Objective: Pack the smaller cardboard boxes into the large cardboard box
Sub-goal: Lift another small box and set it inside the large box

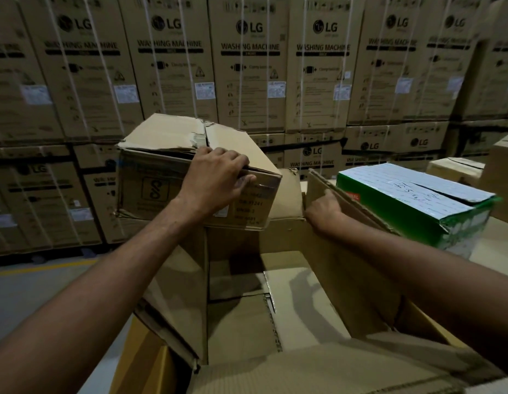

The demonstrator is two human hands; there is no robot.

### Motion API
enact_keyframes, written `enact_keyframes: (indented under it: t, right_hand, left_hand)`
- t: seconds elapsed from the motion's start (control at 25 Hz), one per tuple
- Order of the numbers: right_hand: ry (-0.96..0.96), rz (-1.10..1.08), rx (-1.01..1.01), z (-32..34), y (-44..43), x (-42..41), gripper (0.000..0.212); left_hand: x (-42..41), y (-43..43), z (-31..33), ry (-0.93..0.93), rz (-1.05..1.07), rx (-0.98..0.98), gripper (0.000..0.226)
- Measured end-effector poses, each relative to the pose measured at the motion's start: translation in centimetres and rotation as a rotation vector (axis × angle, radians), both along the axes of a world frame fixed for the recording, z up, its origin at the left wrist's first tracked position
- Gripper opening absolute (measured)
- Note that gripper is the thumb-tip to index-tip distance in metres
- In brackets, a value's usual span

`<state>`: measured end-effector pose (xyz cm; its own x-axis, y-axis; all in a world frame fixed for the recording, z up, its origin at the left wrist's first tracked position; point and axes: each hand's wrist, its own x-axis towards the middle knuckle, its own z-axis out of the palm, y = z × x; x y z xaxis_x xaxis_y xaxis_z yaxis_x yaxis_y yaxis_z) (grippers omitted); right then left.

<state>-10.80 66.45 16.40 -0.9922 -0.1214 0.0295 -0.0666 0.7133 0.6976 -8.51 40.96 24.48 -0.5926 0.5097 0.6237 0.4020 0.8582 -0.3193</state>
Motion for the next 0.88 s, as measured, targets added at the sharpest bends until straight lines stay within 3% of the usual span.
enact_keyframes:
  t: [0.04, 0.16, 0.32, 0.44, 0.56, 0.68, 0.72, 0.8, 0.88]
  right_hand:
    - [0.013, -0.061, -0.120, -0.5, 1.2, -0.8, 0.018]
    - [0.038, -0.233, -0.764, -2.9, 4.1, -3.1, 0.001]
    - [-0.060, -0.101, -1.427, -3.7, 2.6, -5.4, 0.024]
    - [-0.208, 0.081, -1.655, -2.0, -0.9, -5.2, 0.020]
    - [-0.366, 0.162, -1.658, -2.3, -3.4, -5.6, 0.012]
    - [-0.430, 0.108, -1.792, -4.1, -4.4, -6.2, 0.038]
    - [-0.428, 0.121, -1.867, -4.4, -4.7, -6.6, 0.038]
    - [-0.377, 0.097, -2.005, -3.7, -5.4, -6.7, 0.018]
    - [-0.363, -0.082, -2.281, -2.1, -5.6, -6.7, 0.034]
  left_hand:
    - [0.1, 0.0, 0.0, -0.004, -0.002, -0.006, 0.047]
    - [0.3, 0.1, -0.1, -0.010, -0.001, -0.022, 0.048]
    - [0.1, 0.2, 0.1, -0.024, -0.004, -0.037, 0.048]
    - [-0.1, 0.4, -0.1, -0.019, -0.001, -0.038, 0.048]
    - [-0.4, 0.3, -0.2, -0.002, -0.005, -0.027, 0.049]
    - [-0.5, 0.0, -0.4, 0.016, -0.015, -0.015, 0.051]
    - [-0.6, -0.2, -0.4, 0.016, -0.021, 0.002, 0.051]
    - [-0.7, -0.6, -0.1, 0.002, -0.027, 0.060, 0.051]
    - [-0.8, -0.9, 0.2, -0.013, -0.042, 0.097, 0.048]
